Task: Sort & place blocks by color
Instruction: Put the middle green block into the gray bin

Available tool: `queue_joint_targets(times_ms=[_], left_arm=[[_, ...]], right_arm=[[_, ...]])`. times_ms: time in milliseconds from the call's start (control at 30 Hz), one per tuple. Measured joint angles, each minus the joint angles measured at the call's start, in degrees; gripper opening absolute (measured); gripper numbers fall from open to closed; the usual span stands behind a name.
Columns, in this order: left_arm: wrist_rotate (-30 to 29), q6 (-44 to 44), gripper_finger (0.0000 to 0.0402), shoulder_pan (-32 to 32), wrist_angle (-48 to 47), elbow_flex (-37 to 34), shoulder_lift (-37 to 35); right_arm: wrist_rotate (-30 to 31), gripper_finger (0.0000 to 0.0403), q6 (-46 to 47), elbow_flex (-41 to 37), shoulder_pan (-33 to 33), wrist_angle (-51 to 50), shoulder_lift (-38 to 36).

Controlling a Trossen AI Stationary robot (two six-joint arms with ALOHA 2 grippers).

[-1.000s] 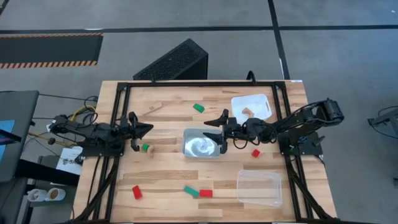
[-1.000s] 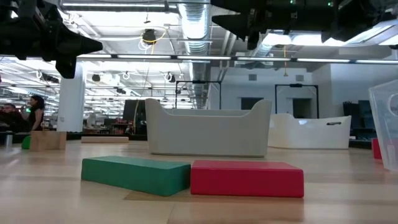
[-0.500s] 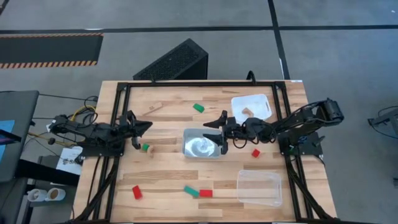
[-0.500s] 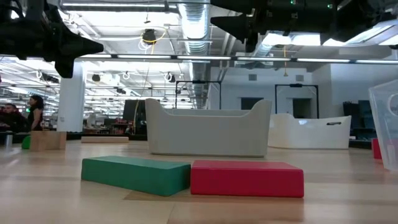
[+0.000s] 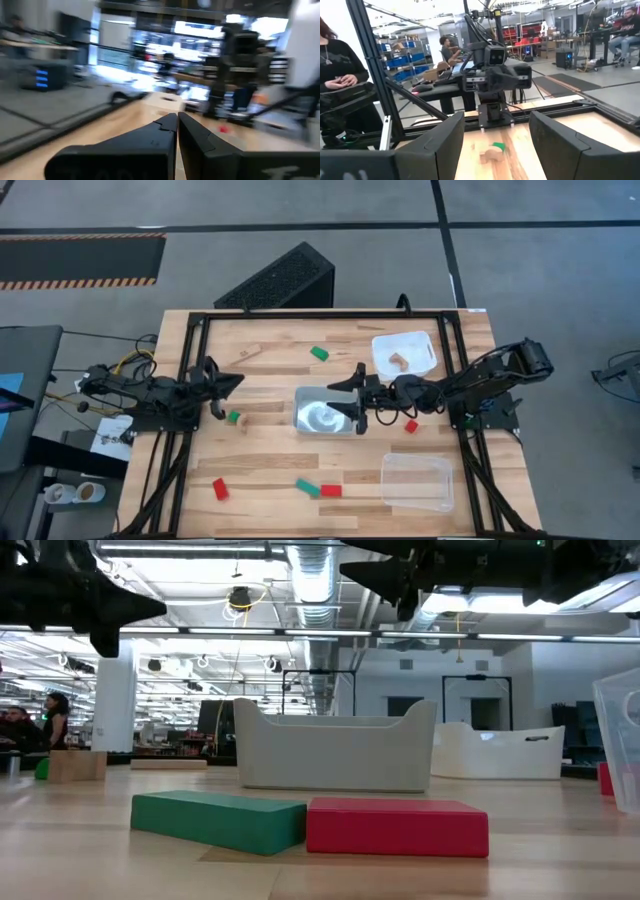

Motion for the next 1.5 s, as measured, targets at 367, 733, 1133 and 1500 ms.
queue_joint_targets(times_ms=[367,733,1133,1500], left_arm=[[7.07,-4.26,0.0021,0.00,1.96,0.27,0.04],[11.11,-2.85,0.0103,-0.79,5.76,5.57,9.04],[12.42,-1.14,0.0109,-0.79,5.78,15.23,32.18],[11.16,-13.30,0.0109,-2.57,-14.63,25.35,44.64]], right_arm=[[0.02,0.0245,-2.18,0.00,-0.41,0.13,-0.02],[-0.09,0.0245,-1.99,0.00,-0.85,-0.22,-0.02],[-0.12,0.0245,-1.97,0.00,0.19,-1.40,-0.02],[-0.17,0.0245,-1.93,0.02,0.73,-3.16,-1.00]])
